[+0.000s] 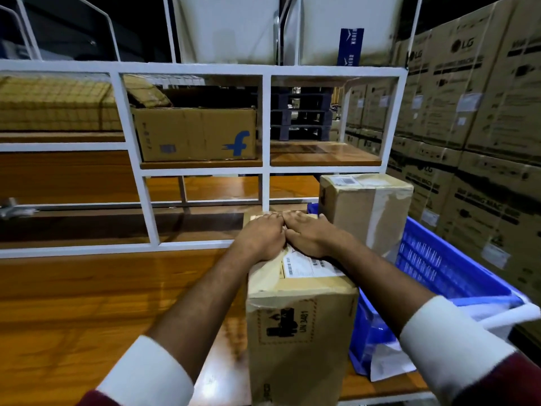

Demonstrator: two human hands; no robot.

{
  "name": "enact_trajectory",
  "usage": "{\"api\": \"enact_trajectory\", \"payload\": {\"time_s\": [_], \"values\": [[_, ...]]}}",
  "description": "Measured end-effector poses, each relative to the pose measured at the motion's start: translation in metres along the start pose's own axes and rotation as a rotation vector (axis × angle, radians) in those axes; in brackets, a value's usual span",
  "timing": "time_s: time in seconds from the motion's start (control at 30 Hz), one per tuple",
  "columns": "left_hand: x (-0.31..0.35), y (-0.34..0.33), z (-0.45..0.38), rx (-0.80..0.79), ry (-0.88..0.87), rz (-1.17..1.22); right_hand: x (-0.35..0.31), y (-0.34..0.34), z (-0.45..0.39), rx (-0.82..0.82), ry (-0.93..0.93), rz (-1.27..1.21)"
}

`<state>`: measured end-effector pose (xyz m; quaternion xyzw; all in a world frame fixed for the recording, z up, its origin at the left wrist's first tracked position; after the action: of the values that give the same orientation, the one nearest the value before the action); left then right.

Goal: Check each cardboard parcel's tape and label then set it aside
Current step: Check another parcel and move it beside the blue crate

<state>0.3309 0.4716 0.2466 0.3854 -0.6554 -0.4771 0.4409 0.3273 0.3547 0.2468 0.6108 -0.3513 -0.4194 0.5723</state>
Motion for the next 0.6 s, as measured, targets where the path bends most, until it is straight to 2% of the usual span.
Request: {"api": "enact_trajectory", "payload": {"time_s": [0.2, 0.37, 0.47, 0.6], "values": [[0.001, 0.001, 0.000, 0.032, -0.016, -0.019, 0.000, 0.002, 0.001, -0.001, 0.013, 0.041], [-0.009, 0.005, 0.018, 0.025, 0.085, 0.023, 0.017, 0.007, 0.021, -0.045, -0.064, 0.126], [-0.009, 0.004, 0.032, 0.043, 0.084, 0.039, 0.017, -0.002, 0.027, -0.006, -0.054, 0.071], [-0.004, 0.007, 0.033, 0.091, 0.107, -0.016, 0.011, -0.003, 0.027, 0.069, -0.036, 0.129]]}}
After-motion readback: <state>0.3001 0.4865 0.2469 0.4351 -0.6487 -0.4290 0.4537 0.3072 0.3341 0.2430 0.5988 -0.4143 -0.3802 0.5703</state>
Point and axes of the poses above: each hand's wrist, its own z-axis away from the middle knuckle, its own y-axis out of the back of the hand, x = y × z, the point moved 4 cm from there along -z, towards the middle knuckle, and after that the axes turned 6 degrees about y, right-handed, at the moved point
